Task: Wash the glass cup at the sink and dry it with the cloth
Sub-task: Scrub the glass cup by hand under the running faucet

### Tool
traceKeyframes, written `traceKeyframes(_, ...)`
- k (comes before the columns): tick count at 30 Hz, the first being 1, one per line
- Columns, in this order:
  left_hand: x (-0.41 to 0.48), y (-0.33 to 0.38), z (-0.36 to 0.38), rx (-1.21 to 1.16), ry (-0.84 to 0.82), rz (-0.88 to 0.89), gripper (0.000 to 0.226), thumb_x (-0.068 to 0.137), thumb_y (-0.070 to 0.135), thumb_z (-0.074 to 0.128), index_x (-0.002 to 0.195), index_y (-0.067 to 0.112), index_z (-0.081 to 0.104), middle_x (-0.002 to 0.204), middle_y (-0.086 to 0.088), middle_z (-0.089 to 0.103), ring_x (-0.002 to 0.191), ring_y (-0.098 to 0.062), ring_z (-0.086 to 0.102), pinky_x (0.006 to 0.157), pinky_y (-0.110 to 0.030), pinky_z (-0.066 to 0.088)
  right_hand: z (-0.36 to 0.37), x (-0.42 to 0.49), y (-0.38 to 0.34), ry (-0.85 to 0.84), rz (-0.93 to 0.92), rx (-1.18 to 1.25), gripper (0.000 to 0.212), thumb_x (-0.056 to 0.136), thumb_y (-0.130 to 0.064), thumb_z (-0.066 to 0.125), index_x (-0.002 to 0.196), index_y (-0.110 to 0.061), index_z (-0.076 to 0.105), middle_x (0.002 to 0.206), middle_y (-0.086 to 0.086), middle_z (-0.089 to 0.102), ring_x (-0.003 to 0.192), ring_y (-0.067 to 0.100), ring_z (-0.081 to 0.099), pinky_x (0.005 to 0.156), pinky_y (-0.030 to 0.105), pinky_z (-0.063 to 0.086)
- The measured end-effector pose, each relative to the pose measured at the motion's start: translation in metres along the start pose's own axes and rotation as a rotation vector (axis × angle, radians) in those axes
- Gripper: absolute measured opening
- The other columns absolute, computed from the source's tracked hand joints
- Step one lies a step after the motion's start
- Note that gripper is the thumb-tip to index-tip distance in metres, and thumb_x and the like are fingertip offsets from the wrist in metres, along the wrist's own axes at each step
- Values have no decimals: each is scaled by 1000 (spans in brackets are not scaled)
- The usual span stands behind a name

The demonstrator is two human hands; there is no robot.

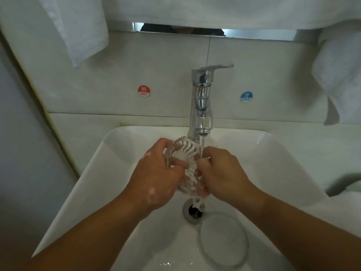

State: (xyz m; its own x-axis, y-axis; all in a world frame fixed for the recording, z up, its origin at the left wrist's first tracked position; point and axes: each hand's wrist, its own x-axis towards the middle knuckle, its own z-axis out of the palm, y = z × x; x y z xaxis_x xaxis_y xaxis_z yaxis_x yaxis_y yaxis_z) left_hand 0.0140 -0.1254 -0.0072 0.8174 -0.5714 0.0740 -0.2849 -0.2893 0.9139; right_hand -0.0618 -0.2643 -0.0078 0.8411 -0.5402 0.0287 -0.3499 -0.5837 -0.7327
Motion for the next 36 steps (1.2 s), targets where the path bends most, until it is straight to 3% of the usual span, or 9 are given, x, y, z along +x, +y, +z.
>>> traceKeyframes(3,-2,0,5,28,59,19,43,92,5,63,123,34,56,104,11,72,91,-9,71,72,-33,67,0,-6,-8,-139,168,533,15,100,-8,52,105,-12,66,89,15,75,66,28,76,58,37,63)
traceKeyframes(7,2,1,0,8,-83,-66,30,96,11,61,119,29,58,107,2,71,93,-17,72,73,-38,67,-1,-1,6,-61,-18,-19,18,101,-18,50,107,-20,67,93,3,75,75,25,74,76,44,63)
traceKeyframes(11,3,0,0,-127,29,-135,36,88,11,72,114,32,59,108,1,71,95,-21,73,74,-44,67,1,1,4,-2,-4,65,23,105,-21,48,95,-18,68,81,7,74,58,22,72,58,39,62)
traceKeyframes(14,2,1,2,-56,71,-66,45,93,6,67,123,36,52,113,5,67,99,-18,70,76,-38,67,2,-4,0,-165,96,326,18,105,-17,50,110,-18,67,84,12,77,61,26,75,57,38,63)
traceKeyframes(19,4,0,-7,-67,-161,-126,40,88,6,69,117,34,63,106,3,75,95,-21,74,80,-46,66,-2,0,2,-20,-90,-248,27,106,-27,43,105,-17,68,89,-2,72,77,16,69,71,30,60)
traceKeyframes(23,1,3,-4,-291,-66,-165,44,88,-2,70,115,32,64,109,-2,73,97,-25,74,71,-46,67,2,0,1,15,6,19,25,106,-20,46,93,-12,66,77,6,73,52,14,69,44,18,50)
traceKeyframes(26,-2,2,6,-207,28,-58,53,90,-6,62,124,35,59,110,3,72,100,-21,73,69,-43,67,0,-3,-3,-44,128,345,16,104,-13,49,105,-13,65,83,12,75,56,24,74,54,32,61)
traceKeyframes(31,2,8,-4,-263,-176,-211,41,91,1,69,121,27,63,110,-5,74,94,-30,76,73,-50,67,-4,-3,2,-1,-100,-243,25,107,-23,39,92,-18,59,78,-2,64,67,21,66,68,40,61)
traceKeyframes(36,-1,4,4,-173,70,-107,41,93,11,68,124,34,53,113,2,68,98,-19,71,75,-39,67,0,0,0,-106,28,94,26,107,-20,39,93,-18,60,71,4,65,46,13,61,43,25,47)
